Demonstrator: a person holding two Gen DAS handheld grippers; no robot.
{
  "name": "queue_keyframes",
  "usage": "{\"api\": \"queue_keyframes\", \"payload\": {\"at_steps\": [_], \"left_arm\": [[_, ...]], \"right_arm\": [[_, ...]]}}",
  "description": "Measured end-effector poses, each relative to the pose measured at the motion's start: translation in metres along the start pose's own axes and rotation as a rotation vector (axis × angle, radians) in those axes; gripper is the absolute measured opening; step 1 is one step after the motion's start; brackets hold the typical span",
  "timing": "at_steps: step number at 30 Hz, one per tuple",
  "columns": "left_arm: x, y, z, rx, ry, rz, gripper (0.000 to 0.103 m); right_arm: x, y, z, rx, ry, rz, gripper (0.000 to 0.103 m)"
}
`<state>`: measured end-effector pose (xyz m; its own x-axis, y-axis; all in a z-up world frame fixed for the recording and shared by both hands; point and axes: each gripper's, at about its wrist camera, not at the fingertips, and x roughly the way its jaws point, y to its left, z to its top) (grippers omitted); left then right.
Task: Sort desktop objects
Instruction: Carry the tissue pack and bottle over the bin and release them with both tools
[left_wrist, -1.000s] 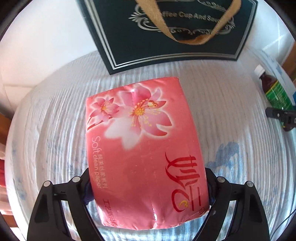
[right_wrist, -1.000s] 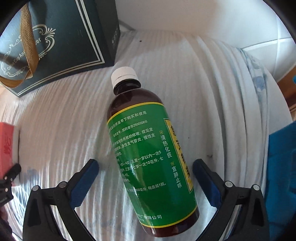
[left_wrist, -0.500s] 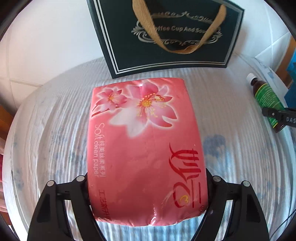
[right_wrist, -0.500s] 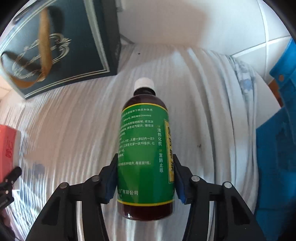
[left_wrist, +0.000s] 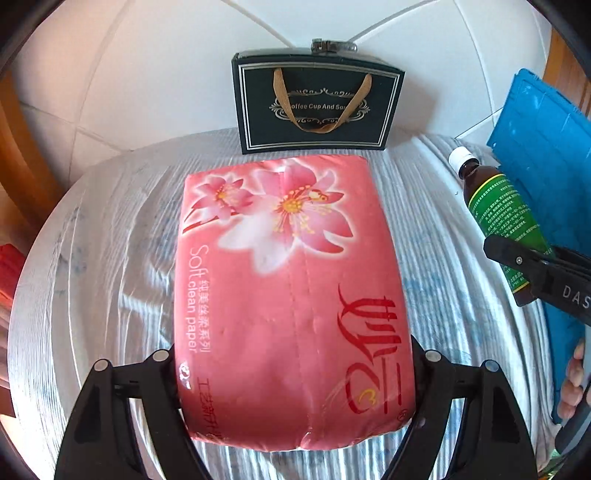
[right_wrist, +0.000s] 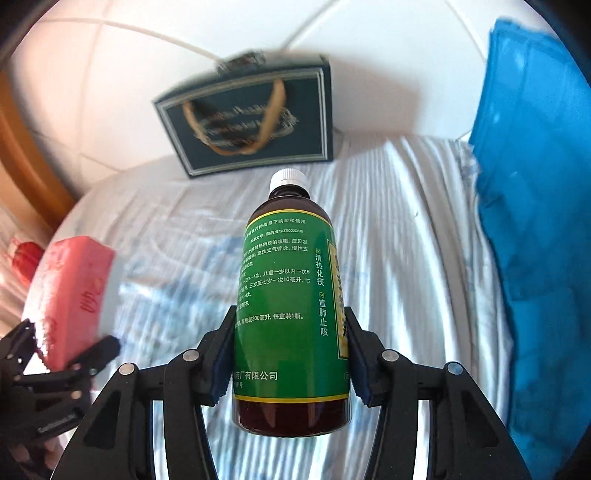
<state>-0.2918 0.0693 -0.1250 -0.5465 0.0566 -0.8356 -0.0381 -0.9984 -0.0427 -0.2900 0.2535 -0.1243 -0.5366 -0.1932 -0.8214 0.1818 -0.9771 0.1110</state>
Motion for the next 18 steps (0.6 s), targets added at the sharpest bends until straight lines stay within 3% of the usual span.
{"api": "queue_keyframes", "payload": {"at_steps": [9,18], "left_arm": [[-0.118,-0.009,-0.032,0.023,-0.178,-0.049,0.081],[-0.173,-0.032,-0.063,0.078,-0.248,-0.119,0.081]], "right_arm": [[-0.152,0.037,-0.049,-0.058,-0.233,-0.035,0.051],[-0.245,0.038,-0.090,-0.011,-0.355,-0.111,0.051]]}}
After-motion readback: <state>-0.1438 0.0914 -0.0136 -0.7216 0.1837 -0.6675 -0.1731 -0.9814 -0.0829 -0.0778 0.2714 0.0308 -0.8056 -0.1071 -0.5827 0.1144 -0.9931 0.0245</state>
